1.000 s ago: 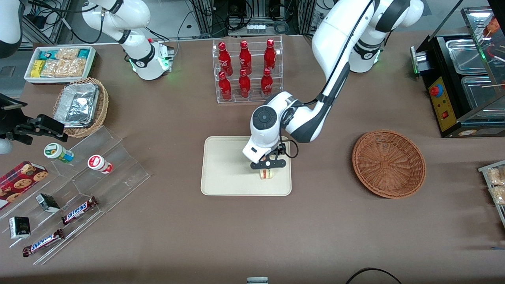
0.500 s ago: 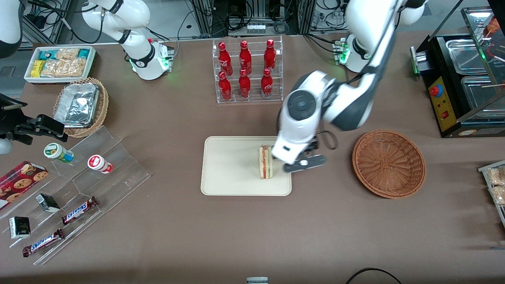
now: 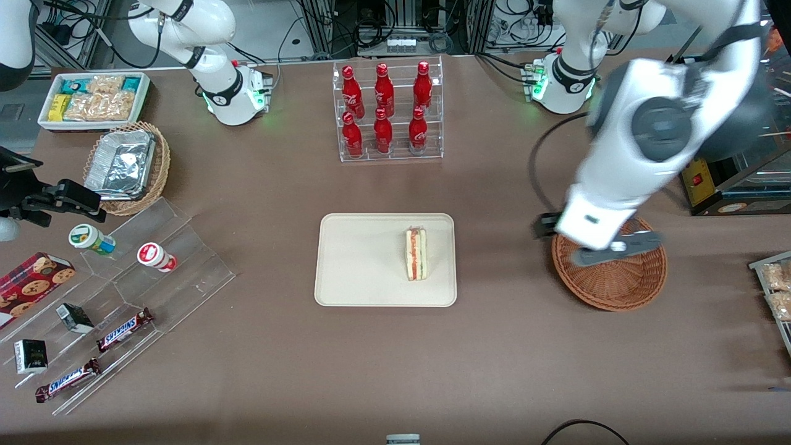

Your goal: Place sandwich from basket to tray

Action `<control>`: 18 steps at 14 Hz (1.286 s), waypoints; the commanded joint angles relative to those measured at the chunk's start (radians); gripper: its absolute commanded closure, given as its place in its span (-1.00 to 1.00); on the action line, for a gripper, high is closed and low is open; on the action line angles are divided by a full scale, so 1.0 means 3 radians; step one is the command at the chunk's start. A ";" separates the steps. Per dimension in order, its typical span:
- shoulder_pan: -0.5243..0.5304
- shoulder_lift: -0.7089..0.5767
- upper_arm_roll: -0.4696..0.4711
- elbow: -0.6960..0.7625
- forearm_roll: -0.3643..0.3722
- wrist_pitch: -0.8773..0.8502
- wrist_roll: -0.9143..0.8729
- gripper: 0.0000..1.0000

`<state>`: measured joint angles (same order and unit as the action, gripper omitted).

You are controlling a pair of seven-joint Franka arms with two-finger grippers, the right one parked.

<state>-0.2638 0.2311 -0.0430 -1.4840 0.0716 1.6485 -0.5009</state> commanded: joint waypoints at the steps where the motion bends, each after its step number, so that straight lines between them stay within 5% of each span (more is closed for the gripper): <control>1: 0.0239 -0.0294 -0.0056 -0.0192 0.0032 -0.0065 0.0217 -1.00; 9: 0.0598 -0.0826 -0.0056 -0.0264 -0.0064 -0.0346 0.1049 -1.00; 18: 0.0664 -0.0837 -0.0046 0.0099 -0.0351 -0.0898 0.1097 -1.00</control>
<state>-0.0841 -0.0283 -0.0450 -1.4663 -0.0033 1.4020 -0.1891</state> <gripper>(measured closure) 0.000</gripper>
